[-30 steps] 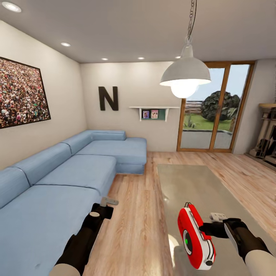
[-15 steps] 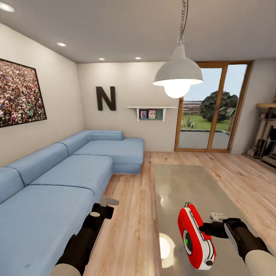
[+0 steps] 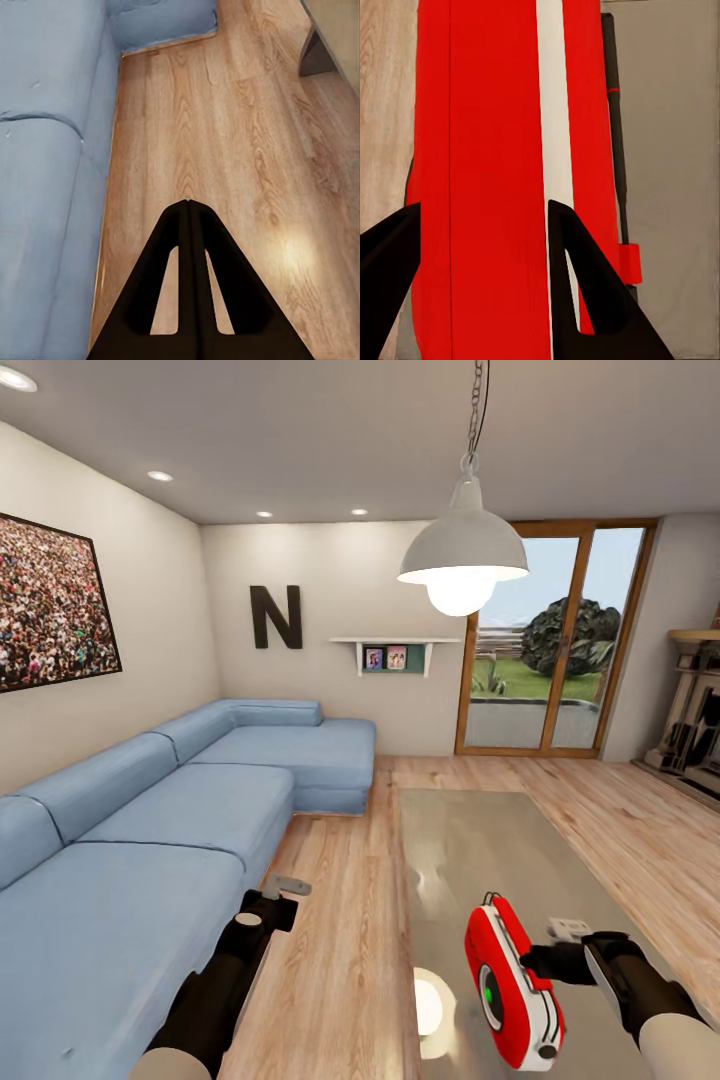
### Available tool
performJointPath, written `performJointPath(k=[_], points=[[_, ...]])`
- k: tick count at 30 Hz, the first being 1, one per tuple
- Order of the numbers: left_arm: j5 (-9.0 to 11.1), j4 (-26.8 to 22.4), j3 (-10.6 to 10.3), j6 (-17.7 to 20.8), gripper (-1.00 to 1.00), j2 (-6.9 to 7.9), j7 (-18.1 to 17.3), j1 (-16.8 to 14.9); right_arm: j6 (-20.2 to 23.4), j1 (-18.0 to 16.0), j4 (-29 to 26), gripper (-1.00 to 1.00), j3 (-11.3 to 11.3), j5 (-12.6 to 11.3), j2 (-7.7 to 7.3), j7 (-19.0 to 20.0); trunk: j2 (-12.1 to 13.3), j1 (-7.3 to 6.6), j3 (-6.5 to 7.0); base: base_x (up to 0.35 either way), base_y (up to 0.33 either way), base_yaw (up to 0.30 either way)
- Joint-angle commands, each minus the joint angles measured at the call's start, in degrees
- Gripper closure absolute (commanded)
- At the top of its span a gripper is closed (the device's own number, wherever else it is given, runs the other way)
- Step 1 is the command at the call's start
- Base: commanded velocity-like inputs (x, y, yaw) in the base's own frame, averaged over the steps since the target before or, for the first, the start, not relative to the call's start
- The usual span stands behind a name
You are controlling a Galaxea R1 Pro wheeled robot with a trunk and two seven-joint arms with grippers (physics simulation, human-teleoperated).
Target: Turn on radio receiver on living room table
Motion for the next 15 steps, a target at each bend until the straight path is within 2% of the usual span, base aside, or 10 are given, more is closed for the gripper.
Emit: performJointPath(k=[1, 6, 15], points=[[0.0, 0.1, -0.1, 0.0, 1.00, 0.08, 0.0, 0.0, 0.0, 0.0, 0.3, 1.00, -0.1, -0.4, -0.01, -0.6, 0.0, 0.00, 0.01, 0.000, 0.000, 0.000], [0.1, 0.3, -0.4, -0.7, 1.00, 0.20, -0.6, 0.0, -0.2, 0.0, 1.0, 1.00, -0.2, -0.4, 0.00, -2.1, 0.0, 0.00, 0.01, 0.000, 0.000, 0.000], [0.0, 0.4, -0.5, -0.7, 1.00, 0.00, -0.6, 0.0, -0.2, 0.0, 1.1, 1.00, -0.1, -0.4, 0.01, -2.1, 0.0, 0.00, 0.01, 0.000, 0.000, 0.000]])
